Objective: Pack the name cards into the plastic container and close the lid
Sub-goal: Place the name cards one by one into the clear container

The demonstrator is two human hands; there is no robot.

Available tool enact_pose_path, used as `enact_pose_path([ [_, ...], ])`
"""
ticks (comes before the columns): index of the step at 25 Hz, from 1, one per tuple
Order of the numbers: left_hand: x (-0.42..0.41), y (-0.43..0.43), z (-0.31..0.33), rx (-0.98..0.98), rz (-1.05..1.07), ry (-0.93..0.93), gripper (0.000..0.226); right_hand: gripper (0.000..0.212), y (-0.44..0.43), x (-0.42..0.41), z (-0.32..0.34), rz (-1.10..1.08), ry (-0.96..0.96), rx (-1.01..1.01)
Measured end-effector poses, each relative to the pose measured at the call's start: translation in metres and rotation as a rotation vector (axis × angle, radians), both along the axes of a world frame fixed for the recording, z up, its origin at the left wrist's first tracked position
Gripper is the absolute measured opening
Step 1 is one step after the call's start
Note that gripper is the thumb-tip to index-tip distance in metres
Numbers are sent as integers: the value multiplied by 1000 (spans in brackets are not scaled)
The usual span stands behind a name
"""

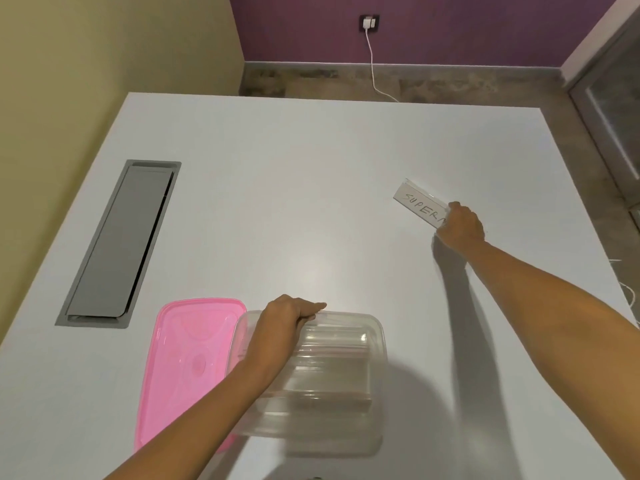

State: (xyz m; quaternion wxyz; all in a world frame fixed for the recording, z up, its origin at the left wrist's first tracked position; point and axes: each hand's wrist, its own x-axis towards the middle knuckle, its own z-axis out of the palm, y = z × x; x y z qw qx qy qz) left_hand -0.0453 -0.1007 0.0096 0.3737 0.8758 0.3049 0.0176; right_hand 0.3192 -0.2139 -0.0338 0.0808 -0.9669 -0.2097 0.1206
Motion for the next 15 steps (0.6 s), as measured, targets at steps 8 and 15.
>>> enact_pose_path([
  [8, 0, 0, 1, -7, -1, -25, 31, 45, -7, -10, -18, 4, -74, -41],
  [15, 0, 1, -4, 21, -16, -32, 31, 66, -18, -19, -11, -115, 103, 49],
])
